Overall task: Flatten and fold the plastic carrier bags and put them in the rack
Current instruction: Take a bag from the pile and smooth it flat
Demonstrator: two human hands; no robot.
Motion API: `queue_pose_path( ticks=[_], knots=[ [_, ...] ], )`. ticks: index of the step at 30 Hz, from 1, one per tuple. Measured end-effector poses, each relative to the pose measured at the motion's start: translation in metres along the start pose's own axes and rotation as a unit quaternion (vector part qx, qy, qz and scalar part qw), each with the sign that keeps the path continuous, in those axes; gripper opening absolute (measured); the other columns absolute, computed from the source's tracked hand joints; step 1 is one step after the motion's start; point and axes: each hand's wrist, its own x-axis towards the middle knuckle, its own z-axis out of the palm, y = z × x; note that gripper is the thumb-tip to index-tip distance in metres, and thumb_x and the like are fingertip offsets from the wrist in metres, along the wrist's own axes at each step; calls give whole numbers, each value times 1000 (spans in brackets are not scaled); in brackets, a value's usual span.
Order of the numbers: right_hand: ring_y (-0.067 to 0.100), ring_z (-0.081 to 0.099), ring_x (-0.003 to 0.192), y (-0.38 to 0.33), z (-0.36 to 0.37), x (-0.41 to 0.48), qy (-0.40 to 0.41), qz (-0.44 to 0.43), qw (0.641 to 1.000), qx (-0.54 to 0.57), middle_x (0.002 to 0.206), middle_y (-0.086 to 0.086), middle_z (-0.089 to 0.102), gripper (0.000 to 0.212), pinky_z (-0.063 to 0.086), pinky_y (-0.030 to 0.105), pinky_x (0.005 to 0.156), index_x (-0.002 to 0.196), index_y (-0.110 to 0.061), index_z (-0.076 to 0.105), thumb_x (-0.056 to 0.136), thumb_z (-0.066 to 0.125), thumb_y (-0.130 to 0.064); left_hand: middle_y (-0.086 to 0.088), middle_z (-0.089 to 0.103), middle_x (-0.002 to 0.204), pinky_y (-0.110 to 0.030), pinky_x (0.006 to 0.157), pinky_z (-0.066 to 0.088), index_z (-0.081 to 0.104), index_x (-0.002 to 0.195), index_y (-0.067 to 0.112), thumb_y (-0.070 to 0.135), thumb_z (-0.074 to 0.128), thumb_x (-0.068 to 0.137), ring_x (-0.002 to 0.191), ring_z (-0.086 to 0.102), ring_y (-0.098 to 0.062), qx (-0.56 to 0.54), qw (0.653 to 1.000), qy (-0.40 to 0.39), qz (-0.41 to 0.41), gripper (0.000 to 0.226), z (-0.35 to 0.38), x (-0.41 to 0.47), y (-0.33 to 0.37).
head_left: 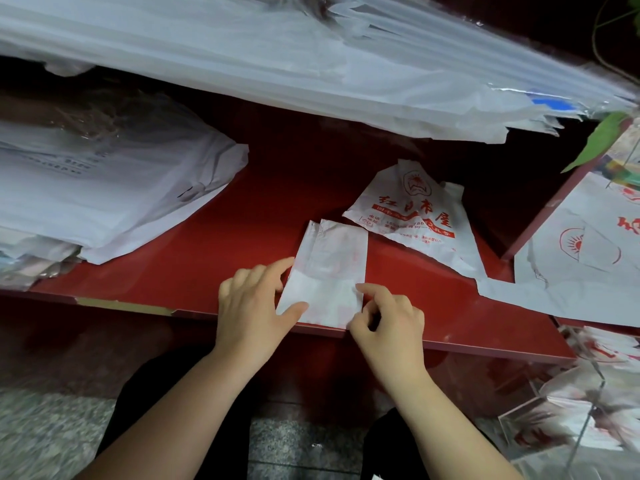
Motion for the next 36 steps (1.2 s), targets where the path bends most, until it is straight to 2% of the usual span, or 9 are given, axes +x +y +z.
queue_pose_path(
  ticks=[2, 5, 10, 16, 20, 23, 27, 31, 36],
  knots=[
    [13, 40, 73, 2, 1, 0, -3, -12, 1000, -9, 57, -19, 37, 40, 20, 10, 77, 101, -17, 68, 67, 47, -18, -8, 62, 103, -42, 87, 35, 59, 117, 13, 27, 73, 65, 102, 45, -24, 26, 998, 10, 56, 56, 5, 1, -4],
    [20, 50, 70, 4, 4, 0, 17, -49, 997, -58, 65, -14, 52, 34, 21, 12, 72, 90, -22, 71, 62, 53, -16, -11, 55, 127, -39, 107, 23, 52, 117, 17, 29, 52, 76, 122, 34, -23, 41, 985, 2, 168, 43, 7, 5, -9],
    [22, 41, 109, 11, 3, -4, -9, -146, 983, -111, 121, 9, 62, 42, 37, 35, 81, 93, -22, 70, 67, 37, -19, 0, 64, 118, -33, 102, 23, 66, 111, 20, 53, 16, 95, 115, 57, -19, 137, 946, -120, 269, 62, 3, 5, -14],
    [18, 50, 118, 22, -7, -5, -104, -227, 956, -153, 121, 0, 62, 61, 30, 42, 101, 121, -19, 51, 69, 45, -51, 7, 64, 115, -26, 93, 40, 49, 118, 29, 58, 45, 65, 108, 50, -9, 124, 931, -139, 314, 61, 3, 4, -21],
    [15, 45, 103, 28, -6, -4, -94, -250, 960, -83, 105, 6, 62, 52, 28, 29, 103, 118, -18, 45, 69, 48, -36, 9, 61, 106, -22, 83, 29, 49, 114, 29, 48, 49, 67, 97, 44, -7, 29, 935, -155, 319, 50, 2, 2, -16],
    [15, 44, 92, 30, -5, -4, -81, -262, 960, -60, 96, 7, 58, 45, 30, 28, 93, 111, -18, 48, 68, 48, -29, 14, 48, 108, -26, 98, 26, 48, 112, 28, 47, 51, 66, 110, 43, -10, 5, 931, -143, 336, 50, 6, 4, -18],
    [18, 46, 90, 37, -4, -6, -46, -266, 963, -15, 101, 3, 54, 33, 36, 23, 83, 103, -17, 51, 71, 51, -23, 14, 42, 107, -24, 96, 25, 47, 109, 28, 45, 48, 70, 99, 45, -7, -15, 940, -117, 321, 42, 6, 7, -17],
    [16, 50, 104, 44, -7, -11, -26, -262, 965, -6, 105, 10, 68, 32, 35, 27, 94, 103, -19, 52, 70, 49, -20, 10, 61, 106, -21, 84, 35, 53, 106, 30, 34, 48, 68, 93, 50, -7, -10, 947, -130, 292, 39, 8, 6, -18],
    [9, 52, 103, 38, -15, -13, -30, -176, 982, 62, 98, 1, 69, 32, 31, 10, 95, 97, -10, 69, 73, 51, -22, 16, 62, 101, -17, 88, 38, 44, 109, 48, 26, 60, 87, 105, 54, -10, -162, 969, -169, 77, 35, 1, 7, -11]
  ],
)
